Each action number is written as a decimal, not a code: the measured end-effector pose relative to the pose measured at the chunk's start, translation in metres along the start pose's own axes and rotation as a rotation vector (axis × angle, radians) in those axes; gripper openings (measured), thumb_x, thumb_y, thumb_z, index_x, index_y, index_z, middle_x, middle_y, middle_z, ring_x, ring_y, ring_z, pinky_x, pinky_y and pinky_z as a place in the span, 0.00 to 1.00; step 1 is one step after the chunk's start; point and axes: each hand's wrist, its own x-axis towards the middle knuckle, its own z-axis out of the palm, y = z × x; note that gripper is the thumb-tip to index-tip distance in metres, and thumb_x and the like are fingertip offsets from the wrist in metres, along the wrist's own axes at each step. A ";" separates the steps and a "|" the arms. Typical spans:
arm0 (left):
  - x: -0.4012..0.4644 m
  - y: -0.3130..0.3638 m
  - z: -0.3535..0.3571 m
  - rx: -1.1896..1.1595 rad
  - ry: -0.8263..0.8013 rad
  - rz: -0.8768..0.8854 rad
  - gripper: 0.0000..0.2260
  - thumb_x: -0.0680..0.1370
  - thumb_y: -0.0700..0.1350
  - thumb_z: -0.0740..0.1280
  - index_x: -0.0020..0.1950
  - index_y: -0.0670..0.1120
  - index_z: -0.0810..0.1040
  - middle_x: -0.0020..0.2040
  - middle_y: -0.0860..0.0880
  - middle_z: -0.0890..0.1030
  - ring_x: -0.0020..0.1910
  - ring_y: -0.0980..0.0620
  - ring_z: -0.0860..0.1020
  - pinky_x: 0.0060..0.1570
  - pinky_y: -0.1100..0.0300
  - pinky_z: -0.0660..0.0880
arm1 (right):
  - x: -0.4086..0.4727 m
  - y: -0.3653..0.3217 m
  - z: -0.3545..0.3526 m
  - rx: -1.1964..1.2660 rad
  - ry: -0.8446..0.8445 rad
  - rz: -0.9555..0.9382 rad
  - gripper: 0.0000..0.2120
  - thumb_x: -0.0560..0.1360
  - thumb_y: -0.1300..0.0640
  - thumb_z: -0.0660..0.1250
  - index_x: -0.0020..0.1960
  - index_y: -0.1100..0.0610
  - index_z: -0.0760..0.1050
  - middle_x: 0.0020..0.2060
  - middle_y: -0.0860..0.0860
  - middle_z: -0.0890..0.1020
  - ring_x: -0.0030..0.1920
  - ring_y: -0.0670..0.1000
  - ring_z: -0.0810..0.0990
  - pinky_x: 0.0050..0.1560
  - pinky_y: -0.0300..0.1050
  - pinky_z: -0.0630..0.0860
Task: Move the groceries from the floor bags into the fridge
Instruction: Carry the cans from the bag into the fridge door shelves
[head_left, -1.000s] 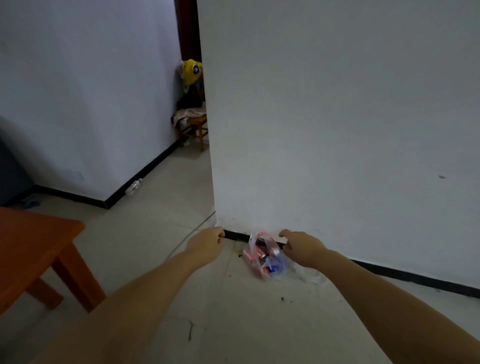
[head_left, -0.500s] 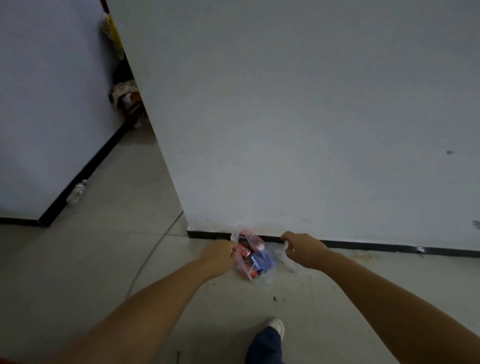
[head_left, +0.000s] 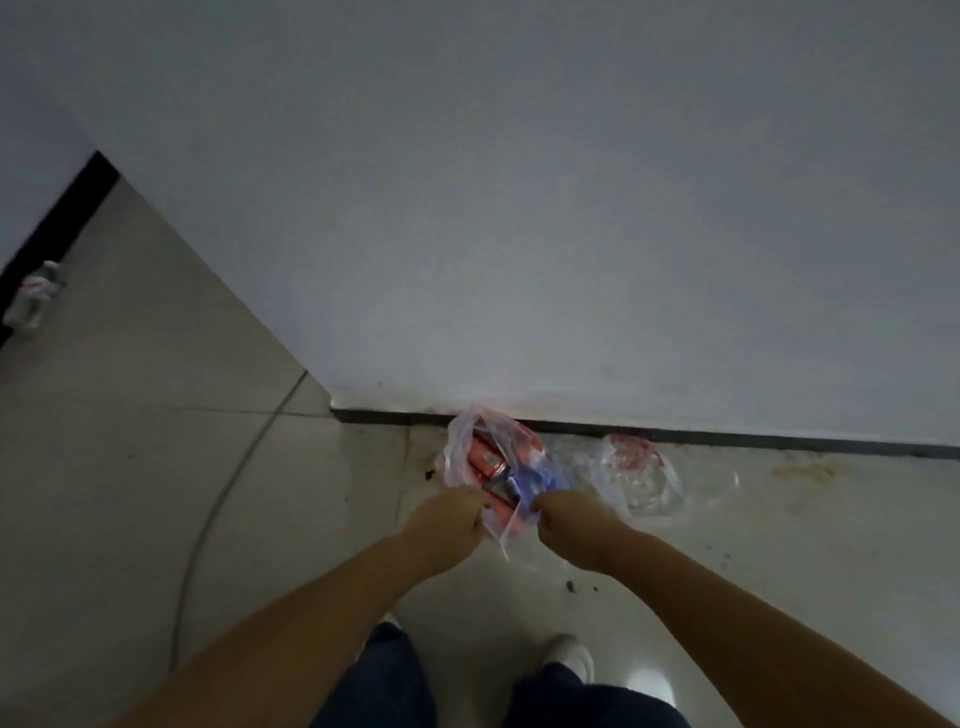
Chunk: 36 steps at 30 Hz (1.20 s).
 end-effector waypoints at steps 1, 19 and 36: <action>0.028 -0.016 0.023 0.062 -0.041 0.071 0.15 0.80 0.41 0.58 0.66 0.43 0.73 0.64 0.45 0.75 0.62 0.48 0.74 0.61 0.60 0.69 | 0.029 0.016 0.023 -0.030 0.009 -0.031 0.14 0.80 0.59 0.56 0.63 0.58 0.73 0.57 0.56 0.79 0.57 0.53 0.78 0.58 0.38 0.71; 0.208 -0.216 0.249 1.052 -0.190 0.874 0.04 0.63 0.44 0.74 0.33 0.49 0.81 0.31 0.51 0.80 0.32 0.52 0.80 0.37 0.58 0.78 | 0.235 0.209 0.213 -0.828 -0.345 -0.266 0.11 0.76 0.62 0.62 0.56 0.57 0.77 0.50 0.56 0.81 0.52 0.57 0.80 0.54 0.47 0.73; 0.269 -0.265 0.223 0.445 0.206 0.007 0.19 0.77 0.51 0.63 0.62 0.39 0.76 0.47 0.43 0.83 0.43 0.47 0.82 0.46 0.57 0.77 | 0.294 0.241 0.143 0.497 -0.047 0.127 0.38 0.76 0.67 0.59 0.78 0.48 0.42 0.77 0.53 0.53 0.76 0.56 0.54 0.72 0.52 0.58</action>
